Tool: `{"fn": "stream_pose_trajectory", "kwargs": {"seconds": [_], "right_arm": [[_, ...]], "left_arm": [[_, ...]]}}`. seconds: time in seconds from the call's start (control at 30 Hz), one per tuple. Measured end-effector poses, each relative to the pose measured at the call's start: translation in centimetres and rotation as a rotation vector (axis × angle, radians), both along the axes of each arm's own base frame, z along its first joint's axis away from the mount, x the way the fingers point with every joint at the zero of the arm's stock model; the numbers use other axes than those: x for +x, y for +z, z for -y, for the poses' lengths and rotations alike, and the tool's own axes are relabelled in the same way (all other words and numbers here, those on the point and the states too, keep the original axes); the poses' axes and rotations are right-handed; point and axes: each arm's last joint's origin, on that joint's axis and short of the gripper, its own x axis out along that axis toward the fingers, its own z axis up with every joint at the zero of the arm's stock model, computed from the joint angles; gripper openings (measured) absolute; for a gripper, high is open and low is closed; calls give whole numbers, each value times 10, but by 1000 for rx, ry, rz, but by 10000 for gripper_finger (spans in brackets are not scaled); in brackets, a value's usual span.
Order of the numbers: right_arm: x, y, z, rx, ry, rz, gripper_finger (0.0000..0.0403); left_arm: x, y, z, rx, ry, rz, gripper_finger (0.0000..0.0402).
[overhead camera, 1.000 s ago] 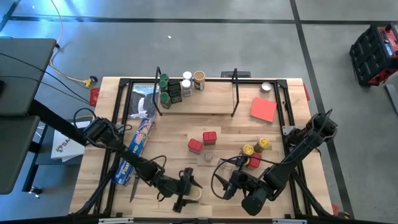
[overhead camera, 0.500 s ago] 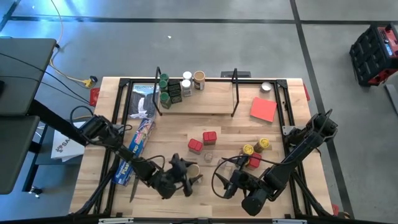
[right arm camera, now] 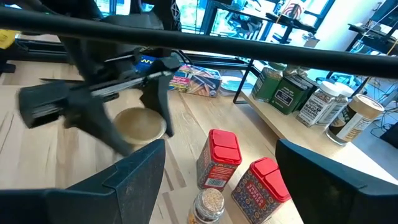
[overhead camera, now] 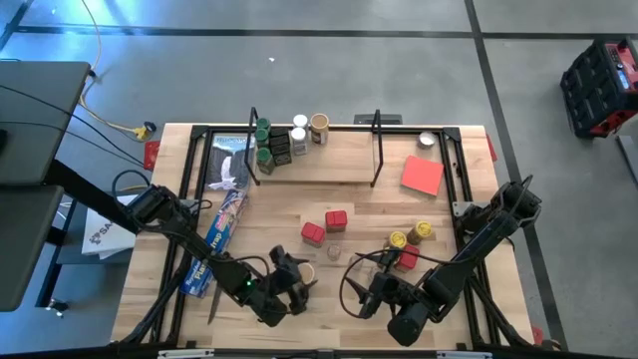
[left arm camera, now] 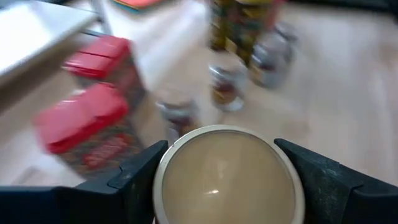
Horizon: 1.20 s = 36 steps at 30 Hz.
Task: Shelf spices
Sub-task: Put the gold seasoning bottle on the shelf and align it with the other gold seasoning bottle
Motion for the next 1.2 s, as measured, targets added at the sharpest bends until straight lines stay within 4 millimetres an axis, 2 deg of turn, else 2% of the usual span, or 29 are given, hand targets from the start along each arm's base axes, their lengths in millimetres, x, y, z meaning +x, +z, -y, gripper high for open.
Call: {"fn": "stream_pose_trajectory", "kwargs": {"seconds": [0.17, 0.33, 0.53, 1.0, 1.2], "right_arm": [[0, 0, 0, -2, 1, -1, 300], [0, 0, 0, 7, -2, 3, 300], [0, 0, 0, 16, -1, 4, 300], [0, 0, 0, 17, 0, 3, 300], [0, 0, 0, 23, -2, 7, 300]], "left_arm": [[5, -1, -1, -23, -150, -93, 281], [7, 0, -2, -23, -189, -106, 282], [10, 2, 1, 60, -298, -121, 282], [15, 4, 1, 34, -325, -90, 284], [19, 4, -3, -31, -367, -110, 309]]}}
